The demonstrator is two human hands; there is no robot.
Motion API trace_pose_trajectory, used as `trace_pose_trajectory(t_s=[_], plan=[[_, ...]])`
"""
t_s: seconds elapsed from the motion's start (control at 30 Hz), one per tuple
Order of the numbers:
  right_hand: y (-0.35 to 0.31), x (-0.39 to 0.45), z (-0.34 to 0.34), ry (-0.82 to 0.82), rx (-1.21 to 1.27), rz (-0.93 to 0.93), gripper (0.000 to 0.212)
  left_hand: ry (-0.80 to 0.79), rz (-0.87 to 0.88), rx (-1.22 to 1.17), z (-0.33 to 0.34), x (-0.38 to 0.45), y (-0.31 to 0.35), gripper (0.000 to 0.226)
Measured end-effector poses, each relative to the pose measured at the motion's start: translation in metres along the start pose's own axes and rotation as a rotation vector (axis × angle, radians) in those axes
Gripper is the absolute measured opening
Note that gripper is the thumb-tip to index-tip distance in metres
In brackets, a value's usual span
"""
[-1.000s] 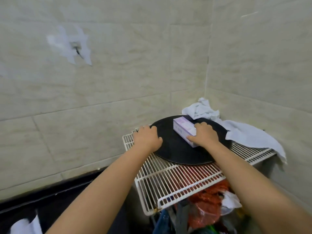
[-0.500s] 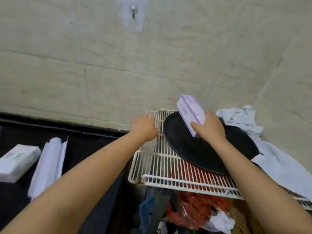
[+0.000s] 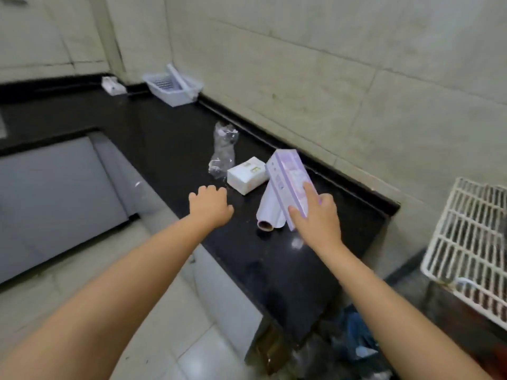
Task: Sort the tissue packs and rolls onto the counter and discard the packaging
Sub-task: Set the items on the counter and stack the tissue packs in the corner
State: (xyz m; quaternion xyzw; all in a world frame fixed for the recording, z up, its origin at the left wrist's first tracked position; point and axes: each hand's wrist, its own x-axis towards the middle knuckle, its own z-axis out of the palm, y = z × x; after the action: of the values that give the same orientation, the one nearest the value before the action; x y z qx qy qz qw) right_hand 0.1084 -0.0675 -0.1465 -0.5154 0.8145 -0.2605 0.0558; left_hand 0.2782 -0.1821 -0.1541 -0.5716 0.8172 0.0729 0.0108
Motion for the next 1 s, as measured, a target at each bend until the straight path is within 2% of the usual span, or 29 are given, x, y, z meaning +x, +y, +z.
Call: trace_pose_trajectory(t_s=[0.17, 0.3, 0.47, 0.63, 0.73, 0.87, 0.93, 1.0], plan=[[-0.046, 0.003, 0.123, -0.233, -0.176, 0.037, 0.059, -0.069, -0.065, 0.003, 0.025, 0.025, -0.109, 0.037], [-0.076, 0.02, 0.181, -0.268, -0.303, 0.08, 0.055, -0.115, -0.016, 0.036, 0.03, 0.056, -0.171, 0.037], [-0.093, 0.04, 0.217, -0.322, -0.432, 0.21, 0.057, -0.104, 0.061, 0.062, 0.032, 0.097, -0.215, 0.037], [-0.097, 0.055, 0.226, -0.414, -0.517, 0.282, 0.061, -0.098, 0.155, 0.032, 0.038, 0.141, -0.216, 0.036], [-0.098, 0.075, 0.223, -0.312, -0.416, 0.312, 0.052, -0.097, 0.249, 0.04, 0.043, 0.168, -0.203, 0.04], [-0.106, 0.149, 0.217, -0.118, -0.119, 0.418, 0.047, -0.047, 0.373, 0.08, 0.042, 0.208, -0.18, 0.037], [-0.108, 0.191, 0.222, -0.061, -0.029, 0.532, 0.052, -0.031, 0.417, 0.095, 0.039, 0.231, -0.168, 0.037], [-0.105, 0.232, 0.231, -0.058, 0.02, 0.663, 0.067, -0.008, 0.466, 0.124, 0.036, 0.258, -0.157, 0.04]])
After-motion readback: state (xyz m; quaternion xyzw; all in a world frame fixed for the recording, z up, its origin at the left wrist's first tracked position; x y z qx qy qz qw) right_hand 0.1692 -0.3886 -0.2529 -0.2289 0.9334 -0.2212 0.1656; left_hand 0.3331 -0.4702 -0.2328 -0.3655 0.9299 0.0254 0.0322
